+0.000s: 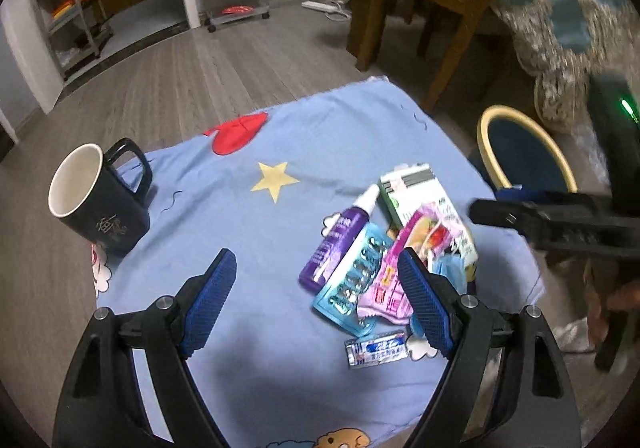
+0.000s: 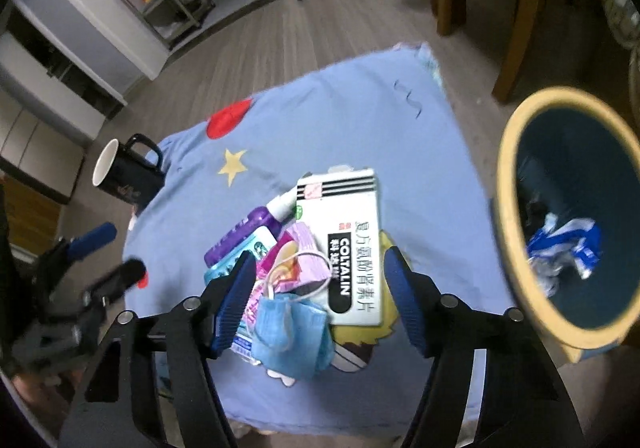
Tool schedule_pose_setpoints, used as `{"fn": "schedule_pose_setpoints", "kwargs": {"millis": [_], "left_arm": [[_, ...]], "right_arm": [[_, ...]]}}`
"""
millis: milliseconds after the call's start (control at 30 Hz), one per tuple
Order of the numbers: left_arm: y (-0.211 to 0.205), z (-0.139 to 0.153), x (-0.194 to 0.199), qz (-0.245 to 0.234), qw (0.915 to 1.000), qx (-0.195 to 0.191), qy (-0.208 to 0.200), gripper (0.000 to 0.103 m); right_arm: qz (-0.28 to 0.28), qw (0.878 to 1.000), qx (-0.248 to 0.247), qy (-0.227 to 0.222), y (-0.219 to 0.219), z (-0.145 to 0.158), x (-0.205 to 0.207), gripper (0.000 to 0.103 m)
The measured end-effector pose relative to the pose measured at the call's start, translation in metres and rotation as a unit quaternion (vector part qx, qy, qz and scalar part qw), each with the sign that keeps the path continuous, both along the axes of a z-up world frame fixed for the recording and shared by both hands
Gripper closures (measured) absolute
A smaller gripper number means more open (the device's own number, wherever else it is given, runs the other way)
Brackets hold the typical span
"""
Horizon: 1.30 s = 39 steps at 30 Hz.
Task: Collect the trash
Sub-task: 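Grasp the blue mask with the left gripper while the right grasps the pink wrapper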
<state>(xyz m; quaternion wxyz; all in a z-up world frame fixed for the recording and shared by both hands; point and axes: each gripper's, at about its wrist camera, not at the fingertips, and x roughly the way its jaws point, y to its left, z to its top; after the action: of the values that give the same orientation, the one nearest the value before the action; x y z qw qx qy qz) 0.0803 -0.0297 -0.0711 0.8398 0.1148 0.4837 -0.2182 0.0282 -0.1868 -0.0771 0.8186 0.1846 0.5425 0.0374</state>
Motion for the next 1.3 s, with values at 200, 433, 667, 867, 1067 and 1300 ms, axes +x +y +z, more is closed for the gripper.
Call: {"fn": "schedule_pose_setpoints", "kwargs": {"millis": [200, 433, 667, 867, 1067, 1300], "left_arm": [[0.002, -0.002, 0.002, 0.006, 1.0, -0.003, 0.005, 0.022], [0.002, -0.007, 0.005, 0.016, 0.9996, -0.012, 0.018, 0.022], [-0.015, -0.015, -0.002, -0.002, 0.9994, -0.016, 0.032, 0.022], [-0.046, -0.032, -0.014, -0.039, 0.9967, -0.035, 0.061, 0.022], [-0.077, -0.045, -0.028, -0.089, 0.9922, -0.037, 0.079, 0.023], [-0.104, -0.062, -0.041, -0.116, 0.9859, -0.052, 0.109, 0.033]], "right_arm": [[0.006, 0.998, 0.049, 0.035, 0.002, -0.024, 0.02, 0.061], [0.02, 0.997, 0.073, 0.023, 0.008, -0.013, 0.022, 0.087], [-0.023, 0.996, 0.086, -0.018, -0.02, 0.017, 0.017, 0.088], [-0.068, 0.993, 0.101, -0.004, -0.045, 0.009, 0.014, 0.088], [-0.07, 0.993, 0.097, 0.006, -0.043, 0.002, 0.014, 0.088], [-0.082, 0.992, 0.099, 0.02, -0.049, -0.007, 0.014, 0.088]]}}
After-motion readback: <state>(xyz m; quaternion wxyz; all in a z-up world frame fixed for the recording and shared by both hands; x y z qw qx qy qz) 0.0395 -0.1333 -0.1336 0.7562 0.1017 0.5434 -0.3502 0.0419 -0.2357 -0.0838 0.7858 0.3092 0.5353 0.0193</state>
